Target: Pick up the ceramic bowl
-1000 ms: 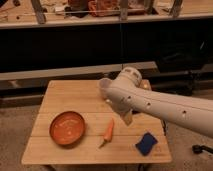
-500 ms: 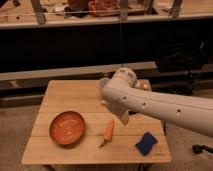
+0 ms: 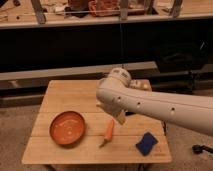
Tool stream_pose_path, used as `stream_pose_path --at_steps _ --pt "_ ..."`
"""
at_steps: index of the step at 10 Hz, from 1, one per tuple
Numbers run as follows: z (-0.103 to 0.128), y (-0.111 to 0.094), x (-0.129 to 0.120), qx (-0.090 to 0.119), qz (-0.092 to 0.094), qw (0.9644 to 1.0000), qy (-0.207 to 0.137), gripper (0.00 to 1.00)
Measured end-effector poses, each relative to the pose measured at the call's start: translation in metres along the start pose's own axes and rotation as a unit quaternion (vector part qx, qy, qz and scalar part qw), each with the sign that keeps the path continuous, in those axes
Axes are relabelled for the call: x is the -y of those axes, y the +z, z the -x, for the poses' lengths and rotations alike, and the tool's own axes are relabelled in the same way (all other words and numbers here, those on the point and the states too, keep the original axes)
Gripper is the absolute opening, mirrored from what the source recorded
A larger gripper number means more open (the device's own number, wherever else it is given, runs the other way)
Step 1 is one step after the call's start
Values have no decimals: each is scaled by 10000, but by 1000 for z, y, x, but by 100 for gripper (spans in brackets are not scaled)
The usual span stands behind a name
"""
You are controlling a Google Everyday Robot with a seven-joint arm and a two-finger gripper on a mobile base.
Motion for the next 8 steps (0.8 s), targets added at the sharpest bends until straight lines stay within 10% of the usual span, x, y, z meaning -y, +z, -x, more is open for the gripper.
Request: stream_pose_path --at_steps 8 --pt "13 -3 21 27 -11 9976 -688 80"
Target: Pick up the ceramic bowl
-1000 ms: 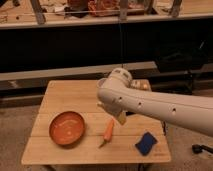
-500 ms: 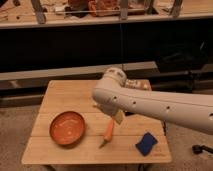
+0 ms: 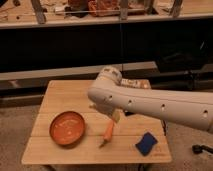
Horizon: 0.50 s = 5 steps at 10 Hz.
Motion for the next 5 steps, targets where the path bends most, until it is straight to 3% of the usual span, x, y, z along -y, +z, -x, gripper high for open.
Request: stream_pose_path --at_steps 5 --pt "6 0 14 24 -17 9992 -406 80"
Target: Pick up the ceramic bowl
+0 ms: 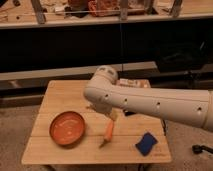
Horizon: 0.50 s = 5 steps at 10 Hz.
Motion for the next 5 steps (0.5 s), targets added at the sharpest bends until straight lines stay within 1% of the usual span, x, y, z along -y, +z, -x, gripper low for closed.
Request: stream_pose_path --at_steps 5 --pt "3 -1 11 -12 -15 9996 -298 80"
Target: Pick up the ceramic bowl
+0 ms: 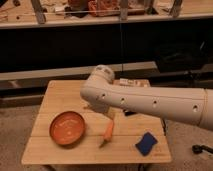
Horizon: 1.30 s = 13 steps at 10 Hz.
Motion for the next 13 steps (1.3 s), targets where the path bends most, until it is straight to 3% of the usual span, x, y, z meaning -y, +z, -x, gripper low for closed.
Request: stream_pose_path --at_steps 7,13 --pt "0 4 7 -29 1 9989 -471 80" --pt "-1 12 11 -51 -7 9959 -902 80"
